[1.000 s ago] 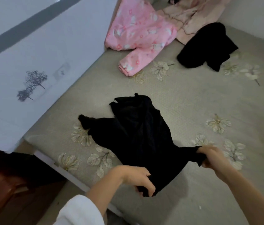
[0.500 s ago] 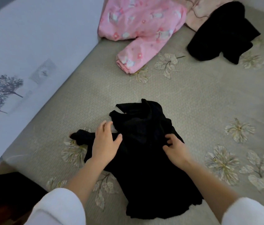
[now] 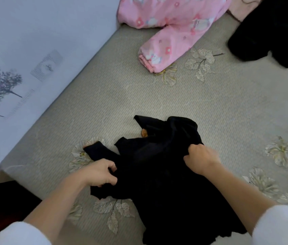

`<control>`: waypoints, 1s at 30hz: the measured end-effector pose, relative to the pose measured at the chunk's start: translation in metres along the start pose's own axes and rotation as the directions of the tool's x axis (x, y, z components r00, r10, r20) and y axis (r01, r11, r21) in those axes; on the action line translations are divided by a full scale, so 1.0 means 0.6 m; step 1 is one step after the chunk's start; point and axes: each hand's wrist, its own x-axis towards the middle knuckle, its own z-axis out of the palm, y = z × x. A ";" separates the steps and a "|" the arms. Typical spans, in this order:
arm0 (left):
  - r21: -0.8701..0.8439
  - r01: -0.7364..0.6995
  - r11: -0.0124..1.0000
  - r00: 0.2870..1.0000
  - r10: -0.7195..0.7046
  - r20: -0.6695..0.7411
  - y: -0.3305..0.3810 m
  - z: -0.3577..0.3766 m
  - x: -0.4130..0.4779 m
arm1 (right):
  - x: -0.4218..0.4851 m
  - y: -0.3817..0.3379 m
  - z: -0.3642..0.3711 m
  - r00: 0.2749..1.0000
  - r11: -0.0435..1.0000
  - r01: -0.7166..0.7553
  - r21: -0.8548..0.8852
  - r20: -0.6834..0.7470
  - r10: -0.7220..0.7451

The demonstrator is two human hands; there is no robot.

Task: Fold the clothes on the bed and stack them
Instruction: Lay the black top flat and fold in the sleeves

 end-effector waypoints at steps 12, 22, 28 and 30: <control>-0.195 -0.056 0.979 0.992 0.076 0.097 0.042 0.022 -0.033 | 0.037 -0.010 0.011 0.840 0.720 0.432 -0.543 -0.048 -0.540; -0.122 -0.227 0.966 0.974 0.226 -0.026 0.106 0.025 -0.160 | -0.136 0.064 -0.016 0.990 0.896 0.142 0.420 -0.055 -0.131; -0.109 -0.362 0.926 0.923 0.339 -0.183 0.212 0.047 -0.276 | -0.270 0.153 -0.115 1.000 0.884 0.002 0.468 -0.028 0.012; -0.060 -0.453 0.890 0.868 0.424 -0.258 0.256 0.069 -0.319 | -0.326 0.188 -0.142 0.999 0.904 0.011 0.428 -0.051 0.012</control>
